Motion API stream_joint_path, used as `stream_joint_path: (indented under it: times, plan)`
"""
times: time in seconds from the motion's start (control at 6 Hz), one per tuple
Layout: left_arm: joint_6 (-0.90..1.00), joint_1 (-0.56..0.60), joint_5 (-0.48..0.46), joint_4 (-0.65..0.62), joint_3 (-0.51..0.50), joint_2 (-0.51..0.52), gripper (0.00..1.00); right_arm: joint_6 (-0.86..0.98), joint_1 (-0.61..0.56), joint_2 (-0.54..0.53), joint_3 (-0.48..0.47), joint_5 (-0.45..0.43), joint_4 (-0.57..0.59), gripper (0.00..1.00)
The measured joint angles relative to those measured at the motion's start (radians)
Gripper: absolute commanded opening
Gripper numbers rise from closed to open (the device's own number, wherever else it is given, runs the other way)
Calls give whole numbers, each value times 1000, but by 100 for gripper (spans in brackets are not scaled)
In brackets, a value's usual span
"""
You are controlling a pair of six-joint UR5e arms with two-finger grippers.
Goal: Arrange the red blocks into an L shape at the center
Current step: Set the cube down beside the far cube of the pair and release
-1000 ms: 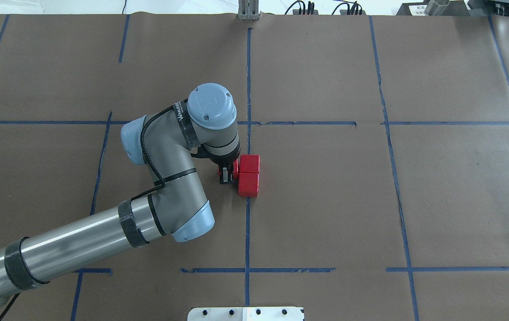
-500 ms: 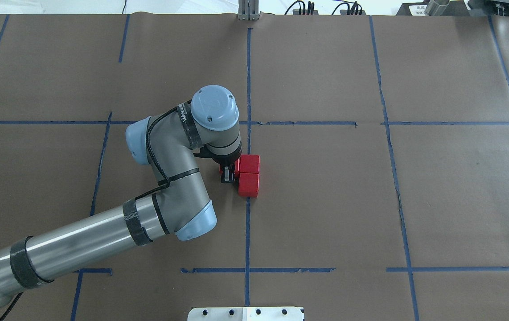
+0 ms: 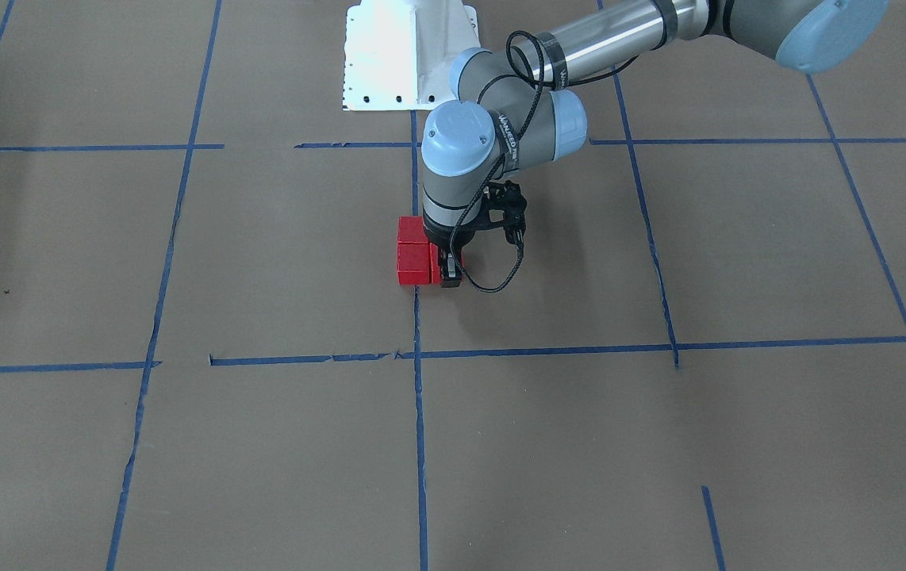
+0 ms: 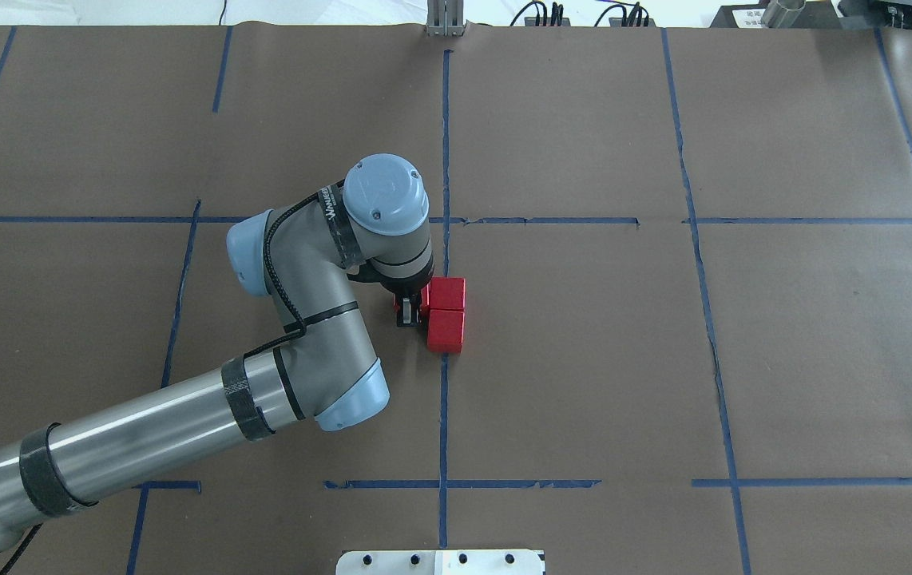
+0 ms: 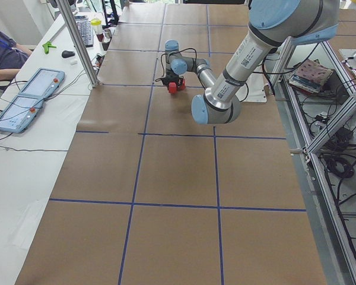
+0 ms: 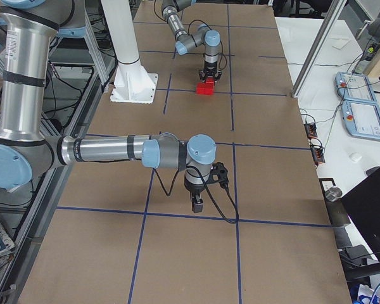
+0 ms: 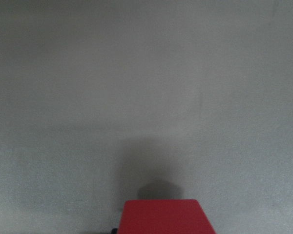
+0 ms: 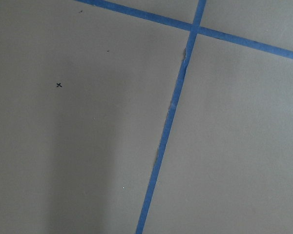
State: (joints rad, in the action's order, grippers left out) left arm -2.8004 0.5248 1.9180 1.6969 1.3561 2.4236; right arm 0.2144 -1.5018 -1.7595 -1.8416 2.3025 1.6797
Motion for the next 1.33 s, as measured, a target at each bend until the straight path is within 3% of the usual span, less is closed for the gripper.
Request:
stream_joint_path:
  times: [1.0, 1.33]
  plan:
    - [2, -2, 0, 18, -40, 17, 41, 0, 0, 0, 7, 0, -1, 100]
    - [8, -2, 0, 40, -54, 18, 51, 0, 0, 0, 6, 0, -2, 100]
